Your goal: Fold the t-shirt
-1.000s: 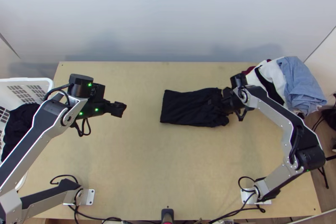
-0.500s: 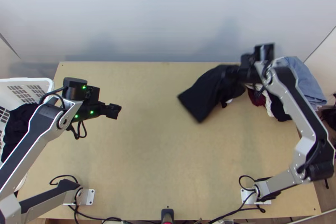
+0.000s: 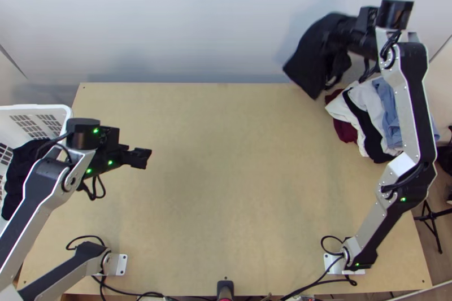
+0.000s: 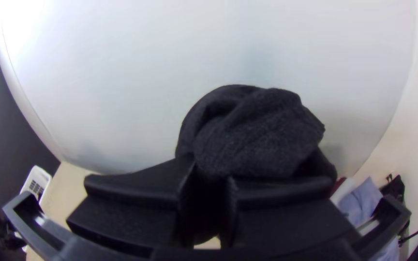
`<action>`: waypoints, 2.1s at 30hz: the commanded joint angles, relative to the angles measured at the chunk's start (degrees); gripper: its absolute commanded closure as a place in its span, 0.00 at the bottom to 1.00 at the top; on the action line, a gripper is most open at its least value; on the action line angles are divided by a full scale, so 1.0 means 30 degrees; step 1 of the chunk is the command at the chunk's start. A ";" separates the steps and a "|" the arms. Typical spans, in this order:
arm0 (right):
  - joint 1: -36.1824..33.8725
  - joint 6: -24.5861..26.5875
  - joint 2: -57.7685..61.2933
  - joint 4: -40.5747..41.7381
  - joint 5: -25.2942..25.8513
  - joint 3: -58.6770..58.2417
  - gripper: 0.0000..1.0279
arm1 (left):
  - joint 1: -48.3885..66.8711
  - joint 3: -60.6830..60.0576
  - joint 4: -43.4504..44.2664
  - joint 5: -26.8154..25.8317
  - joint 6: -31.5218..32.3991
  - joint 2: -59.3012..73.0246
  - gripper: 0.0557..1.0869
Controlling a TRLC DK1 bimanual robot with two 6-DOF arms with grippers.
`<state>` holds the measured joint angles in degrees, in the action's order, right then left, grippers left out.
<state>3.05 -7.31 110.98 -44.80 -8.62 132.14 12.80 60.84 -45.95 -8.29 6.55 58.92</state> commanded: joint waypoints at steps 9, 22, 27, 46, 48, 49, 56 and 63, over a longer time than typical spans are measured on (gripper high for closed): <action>-0.4708 -0.0317 -0.1192 0.2774 0.2845 0.1423 0.97 | -0.0369 -0.1500 -0.0209 -0.0048 -0.0102 -0.2031 0.04; -1.0684 0.2877 -0.1339 0.5205 0.2200 0.0281 0.97 | -0.0369 -0.1764 -0.0297 -0.0048 0.0103 -0.2441 0.04; -1.1153 0.3111 -0.1339 0.5264 0.2200 -0.0217 0.97 | -0.0369 -0.1852 -0.0180 -0.0048 0.0103 -0.2470 0.04; -1.0860 0.3550 -0.1368 0.5469 0.2230 -0.0774 0.97 | -0.0662 -0.2731 -0.0444 -0.0018 -0.0014 -0.4082 0.04; -1.0831 0.3580 -0.1368 0.5469 0.2230 -0.0774 0.97 | -0.0662 -0.2672 -0.0444 -0.0018 -0.0014 -0.4082 0.04; -1.0831 0.3580 -0.1339 0.5528 0.2230 -0.0774 0.97 | -0.0692 -0.2614 -0.0444 -0.0018 -0.0014 -0.4082 0.04; -1.0333 0.3404 -0.1163 0.5967 0.2259 -0.0774 0.97 | -0.0926 -0.2877 -0.0414 -0.0018 -0.0014 -0.4316 0.04; -0.9278 0.1734 -0.0899 0.7578 0.3636 -0.0364 0.97 | -0.0984 -0.3873 -0.0268 -0.0018 0.0074 -0.5019 0.04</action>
<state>-27.22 1.50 107.61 -25.65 -0.30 130.08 10.13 51.31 -47.11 -8.32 6.55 45.47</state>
